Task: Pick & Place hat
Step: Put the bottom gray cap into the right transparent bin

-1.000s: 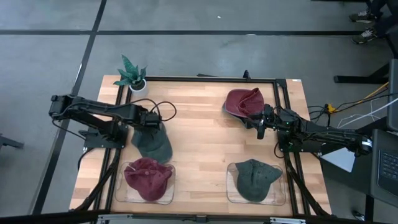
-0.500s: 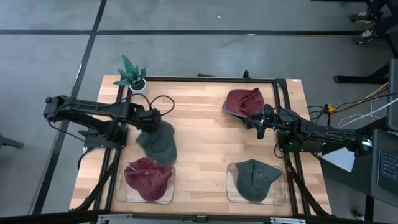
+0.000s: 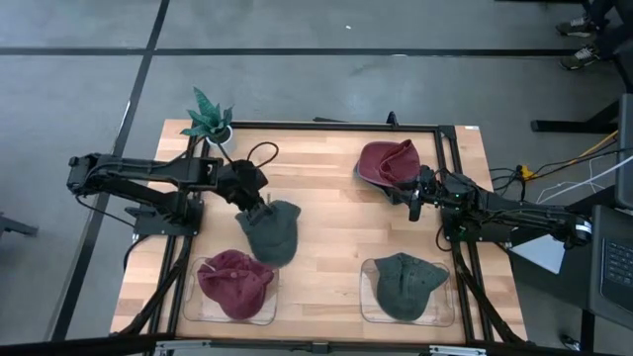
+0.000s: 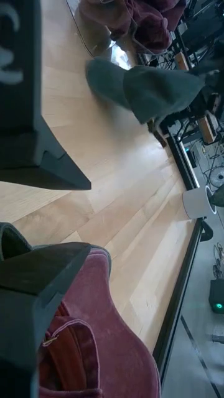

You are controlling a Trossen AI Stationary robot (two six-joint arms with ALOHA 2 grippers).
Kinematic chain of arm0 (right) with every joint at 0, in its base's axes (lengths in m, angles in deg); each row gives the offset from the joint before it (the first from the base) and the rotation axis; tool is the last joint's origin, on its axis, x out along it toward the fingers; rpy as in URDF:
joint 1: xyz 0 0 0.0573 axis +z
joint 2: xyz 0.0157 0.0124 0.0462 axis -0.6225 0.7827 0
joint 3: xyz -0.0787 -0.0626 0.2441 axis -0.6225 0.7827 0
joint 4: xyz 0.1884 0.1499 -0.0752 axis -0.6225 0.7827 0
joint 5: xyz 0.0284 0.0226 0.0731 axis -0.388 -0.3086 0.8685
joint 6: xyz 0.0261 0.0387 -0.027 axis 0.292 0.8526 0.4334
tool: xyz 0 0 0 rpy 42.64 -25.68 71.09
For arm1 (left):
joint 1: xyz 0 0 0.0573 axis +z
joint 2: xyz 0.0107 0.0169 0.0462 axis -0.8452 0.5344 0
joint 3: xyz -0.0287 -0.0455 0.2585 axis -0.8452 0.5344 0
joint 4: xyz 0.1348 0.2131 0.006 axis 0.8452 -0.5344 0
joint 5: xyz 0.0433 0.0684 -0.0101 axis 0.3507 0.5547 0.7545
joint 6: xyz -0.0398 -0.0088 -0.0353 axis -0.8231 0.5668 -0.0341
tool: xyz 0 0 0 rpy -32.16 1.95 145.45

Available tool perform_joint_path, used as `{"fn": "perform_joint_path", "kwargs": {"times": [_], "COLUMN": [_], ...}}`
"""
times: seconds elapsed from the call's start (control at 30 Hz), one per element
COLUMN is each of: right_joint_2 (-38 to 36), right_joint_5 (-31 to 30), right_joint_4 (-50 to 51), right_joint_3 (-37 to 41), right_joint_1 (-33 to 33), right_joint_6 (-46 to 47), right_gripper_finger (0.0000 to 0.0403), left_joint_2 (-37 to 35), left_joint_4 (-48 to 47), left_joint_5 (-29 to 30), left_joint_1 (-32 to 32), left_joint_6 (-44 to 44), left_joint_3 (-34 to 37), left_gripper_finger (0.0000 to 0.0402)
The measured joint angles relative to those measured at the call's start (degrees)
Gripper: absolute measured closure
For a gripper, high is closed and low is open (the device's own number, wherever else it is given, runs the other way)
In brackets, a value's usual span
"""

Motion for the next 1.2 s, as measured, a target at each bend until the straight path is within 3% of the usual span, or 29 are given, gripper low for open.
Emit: {"fn": "perform_joint_path", "kwargs": {"times": [0.23, 0.57, 0.77, 0.87, 0.97, 1.2], "right_joint_2": [0.0, 0.0, 0.0, 0.0, 0.0, 0.0], "right_joint_5": [0.0, 0.0, 0.0, 0.0, 0.5, 2.1], "right_joint_4": [0.0, 0.0, 0.0, 0.0, -0.1, -1.4], "right_joint_3": [0.0, 0.0, 0.0, 0.0, 0.0, 0.0], "right_joint_1": [0.0, 0.0, 0.0, 0.0, 0.0, 0.0], "right_joint_6": [-0.1, -0.2, -15.2, -17.6, -12.7, 21.6], "right_gripper_finger": [0.0256, 0.0256, 0.0256, 0.0256, 0.0256, 0.0256], "left_joint_2": [0.1, 0.1, 1.6, 3.6, 6.4, 13.7], "left_joint_4": [4.1, 8.3, 8.3, 8.4, 8.3, 8.3], "left_joint_5": [-6.3, -7.4, -10.1, -10.1, -10.1, -10.0], "left_joint_1": [0.7, 0.7, 0.6, 0.6, 0.6, 0.6], "left_joint_6": [-2.0, -4.3, -4.3, -3.7, -2.3, -0.8], "left_joint_3": [-3.5, -7.4, -8.7, -10.3, -12.3, -18.1], "left_gripper_finger": [0.0383, 0.0383, 0.0383, 0.0383, 0.0383, 0.0383]}}
